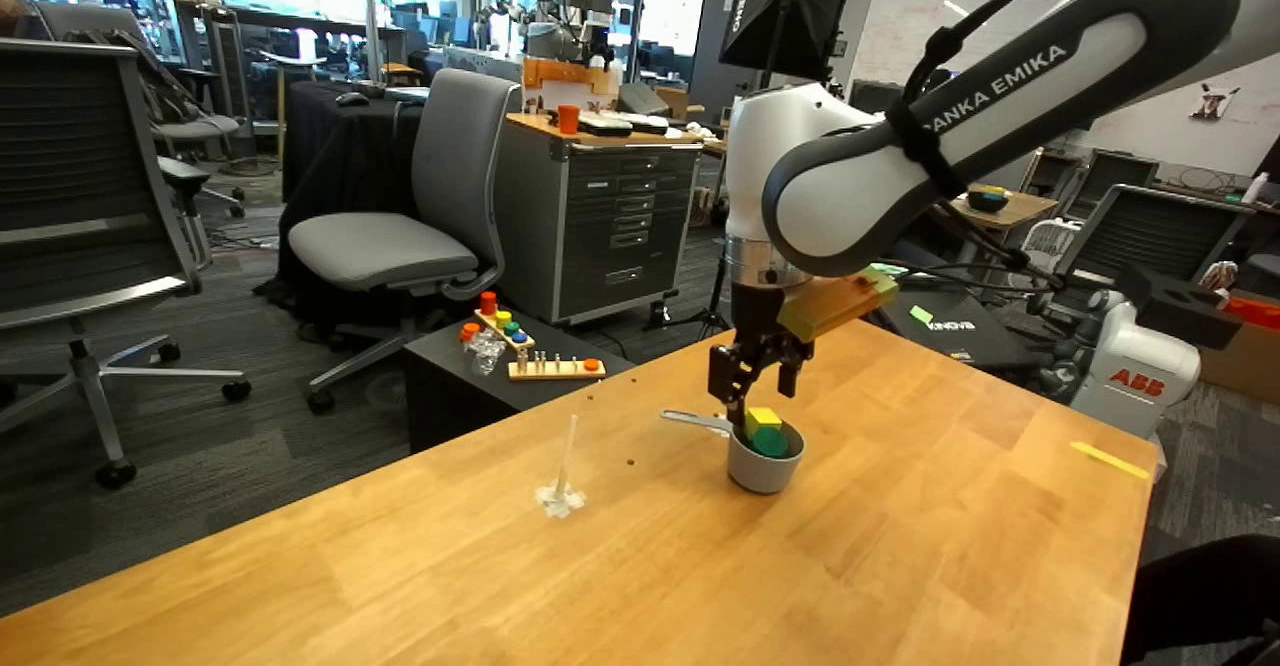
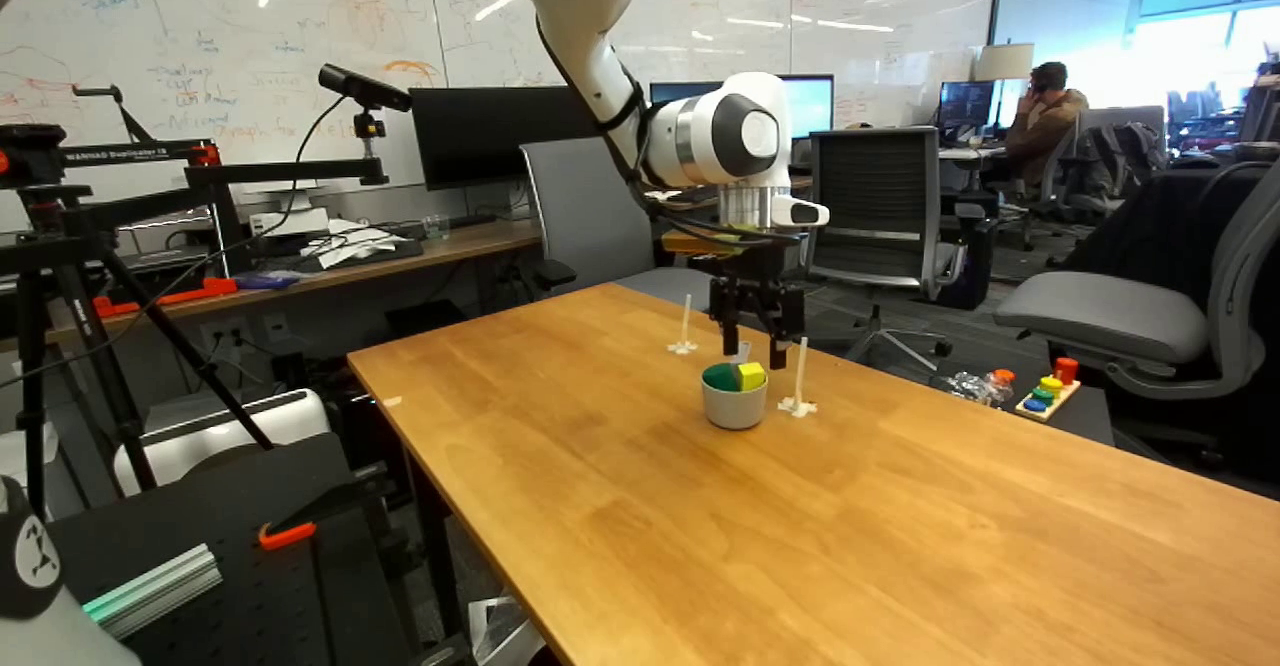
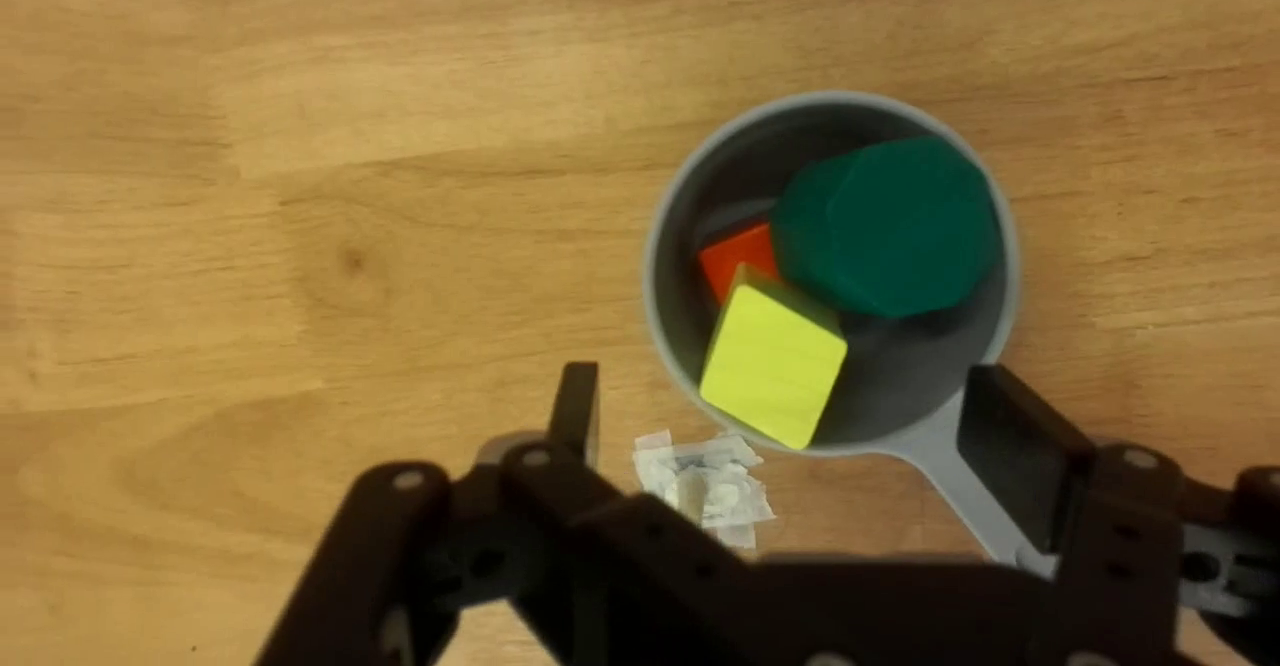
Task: Put the cubes in the mug cup
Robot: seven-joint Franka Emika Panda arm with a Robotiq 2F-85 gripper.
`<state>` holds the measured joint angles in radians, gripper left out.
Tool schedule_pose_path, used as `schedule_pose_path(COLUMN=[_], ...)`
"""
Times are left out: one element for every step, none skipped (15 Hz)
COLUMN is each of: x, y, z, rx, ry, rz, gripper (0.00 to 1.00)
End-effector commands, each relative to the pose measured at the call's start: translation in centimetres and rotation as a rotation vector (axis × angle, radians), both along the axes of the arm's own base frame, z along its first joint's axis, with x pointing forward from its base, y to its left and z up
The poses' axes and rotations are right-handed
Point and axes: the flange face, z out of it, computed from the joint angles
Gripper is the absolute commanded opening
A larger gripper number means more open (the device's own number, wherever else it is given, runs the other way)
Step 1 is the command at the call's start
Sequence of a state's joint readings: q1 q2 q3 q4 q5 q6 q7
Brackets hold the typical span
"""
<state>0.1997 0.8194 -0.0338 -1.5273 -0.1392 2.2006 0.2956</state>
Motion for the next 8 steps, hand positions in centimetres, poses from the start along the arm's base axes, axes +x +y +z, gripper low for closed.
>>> schedule_pose_path(x=[-0.4,-0.5,-0.7,-1.0,-1.3,-1.7,-2.2,-2.7], y=[0.7,1.0,1.4,1.9,2.3,2.8,3.3,3.6], z=[3.5,4.5,5.5,6.6,7.7,8.8,10.0,10.9], rx=[0.006,0.008,0.006,0.006,0.008,0.012,0.012,0.017], ry=[-0.014,-0.022,-0.03,-0.039,-0.045,-0.052,-0.065,-0.07], rz=[0.01,0.016,0.026,0.042,0.053,0.066,0.08,0.09], gripper=[1.0,1.0,1.0,1.0,1.0,1.0,1.0,1.0])
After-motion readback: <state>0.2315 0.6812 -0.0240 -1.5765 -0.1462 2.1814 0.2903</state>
